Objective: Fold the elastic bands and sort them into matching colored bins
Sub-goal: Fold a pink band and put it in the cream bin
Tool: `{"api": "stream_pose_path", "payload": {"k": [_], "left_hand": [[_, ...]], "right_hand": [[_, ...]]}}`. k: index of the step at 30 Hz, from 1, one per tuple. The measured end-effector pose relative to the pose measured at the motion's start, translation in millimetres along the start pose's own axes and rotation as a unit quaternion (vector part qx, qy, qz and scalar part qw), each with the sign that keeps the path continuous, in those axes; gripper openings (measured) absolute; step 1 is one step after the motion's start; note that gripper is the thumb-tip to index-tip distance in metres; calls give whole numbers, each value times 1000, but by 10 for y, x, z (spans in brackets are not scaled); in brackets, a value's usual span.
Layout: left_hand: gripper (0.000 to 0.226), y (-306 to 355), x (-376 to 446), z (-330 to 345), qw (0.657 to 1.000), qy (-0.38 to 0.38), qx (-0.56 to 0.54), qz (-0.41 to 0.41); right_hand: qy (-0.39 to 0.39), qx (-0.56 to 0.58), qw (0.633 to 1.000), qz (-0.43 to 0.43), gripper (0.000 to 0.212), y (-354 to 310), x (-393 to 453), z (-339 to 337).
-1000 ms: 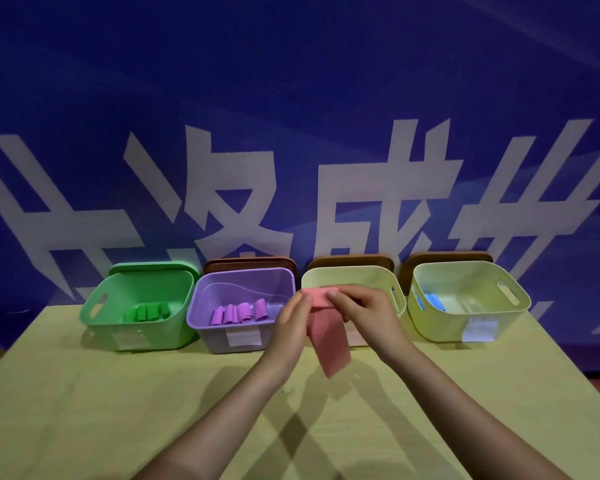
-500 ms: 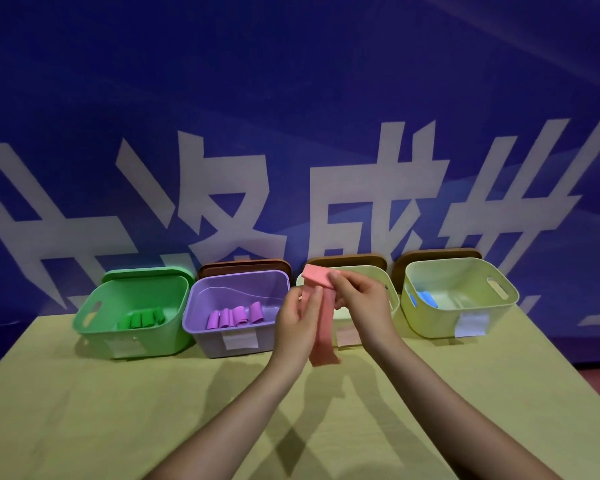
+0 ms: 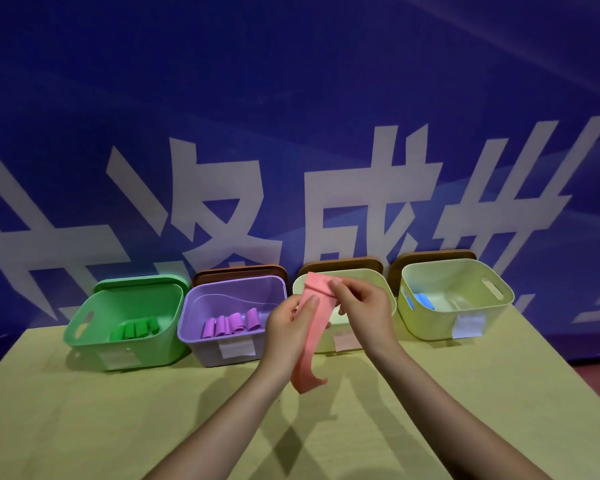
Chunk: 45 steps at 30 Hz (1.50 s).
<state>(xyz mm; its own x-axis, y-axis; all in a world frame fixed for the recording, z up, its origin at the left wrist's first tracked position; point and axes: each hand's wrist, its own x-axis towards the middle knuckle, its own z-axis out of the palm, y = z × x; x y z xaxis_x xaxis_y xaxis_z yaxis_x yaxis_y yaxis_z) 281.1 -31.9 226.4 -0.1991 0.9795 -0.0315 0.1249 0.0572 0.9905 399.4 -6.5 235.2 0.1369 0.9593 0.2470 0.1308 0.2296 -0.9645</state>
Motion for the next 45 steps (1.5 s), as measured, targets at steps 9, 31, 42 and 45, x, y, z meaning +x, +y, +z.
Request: {"api": "stream_pose_path", "payload": {"k": [9, 31, 42, 45], "left_hand": [[15, -14, 42, 14, 992, 15, -99, -82], [22, -2, 149, 43, 988, 29, -129, -76], [25, -87, 194, 106, 999, 31, -10, 13], [27, -83, 213, 128, 1000, 18, -2, 15]], "right_hand": [[-2, -230, 930, -287, 21, 211, 31, -93], [-194, 0, 980, 34, 23, 95, 120, -164], [-170, -7, 981, 98, 9, 99, 168, -129], [-149, -15, 985, 89, 7, 130, 184, -161]]}}
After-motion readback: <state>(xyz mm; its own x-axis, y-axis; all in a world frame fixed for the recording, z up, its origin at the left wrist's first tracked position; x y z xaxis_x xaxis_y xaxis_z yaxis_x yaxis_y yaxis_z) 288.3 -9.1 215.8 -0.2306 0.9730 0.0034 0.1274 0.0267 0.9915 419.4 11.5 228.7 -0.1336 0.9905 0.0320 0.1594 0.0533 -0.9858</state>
